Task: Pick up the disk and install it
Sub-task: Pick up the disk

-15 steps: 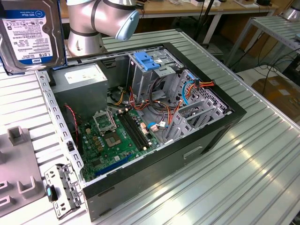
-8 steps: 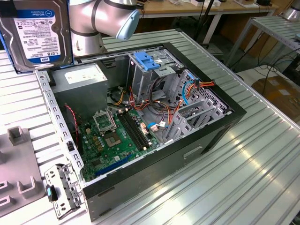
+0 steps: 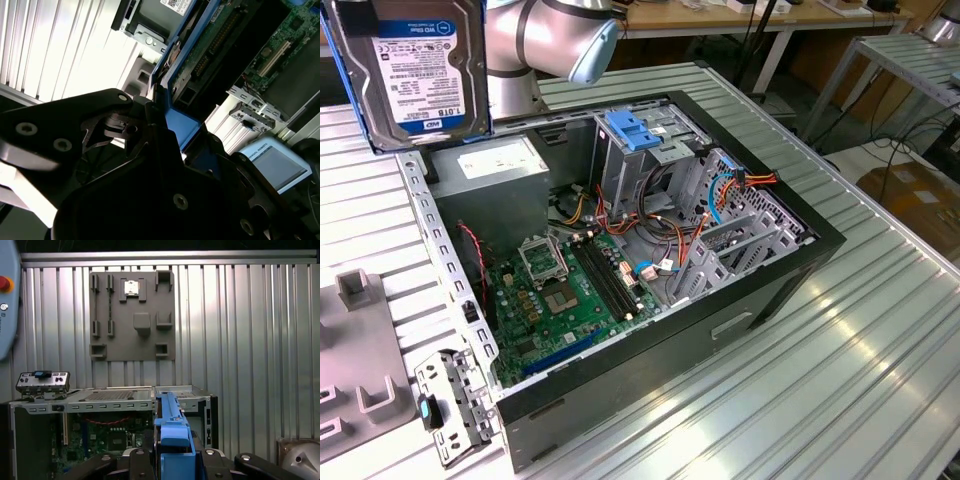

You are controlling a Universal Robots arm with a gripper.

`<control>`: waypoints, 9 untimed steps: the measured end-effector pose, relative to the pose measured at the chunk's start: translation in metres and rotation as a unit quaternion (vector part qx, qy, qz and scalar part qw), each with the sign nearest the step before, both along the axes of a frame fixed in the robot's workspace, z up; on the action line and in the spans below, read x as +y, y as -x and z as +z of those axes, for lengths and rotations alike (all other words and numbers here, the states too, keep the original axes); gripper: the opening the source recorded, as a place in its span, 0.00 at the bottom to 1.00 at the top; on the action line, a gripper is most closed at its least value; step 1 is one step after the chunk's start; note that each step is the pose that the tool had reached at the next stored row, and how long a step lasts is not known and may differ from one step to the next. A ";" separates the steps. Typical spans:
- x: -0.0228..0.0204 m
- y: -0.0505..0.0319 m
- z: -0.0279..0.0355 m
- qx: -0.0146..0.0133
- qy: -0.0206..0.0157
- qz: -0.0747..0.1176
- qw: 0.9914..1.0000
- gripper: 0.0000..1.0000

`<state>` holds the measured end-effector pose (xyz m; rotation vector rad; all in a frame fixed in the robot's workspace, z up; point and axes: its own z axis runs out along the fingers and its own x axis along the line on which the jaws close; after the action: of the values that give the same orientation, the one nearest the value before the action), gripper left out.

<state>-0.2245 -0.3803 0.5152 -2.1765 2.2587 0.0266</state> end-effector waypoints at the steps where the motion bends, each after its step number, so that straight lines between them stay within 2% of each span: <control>1: -0.0001 -0.0031 0.0000 0.000 0.000 0.000 1.000 0.37; 9: -0.0004 -0.0212 0.0000 0.000 0.000 0.000 1.000 0.37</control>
<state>-0.2033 -0.3807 0.5152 -2.1756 2.2595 0.0266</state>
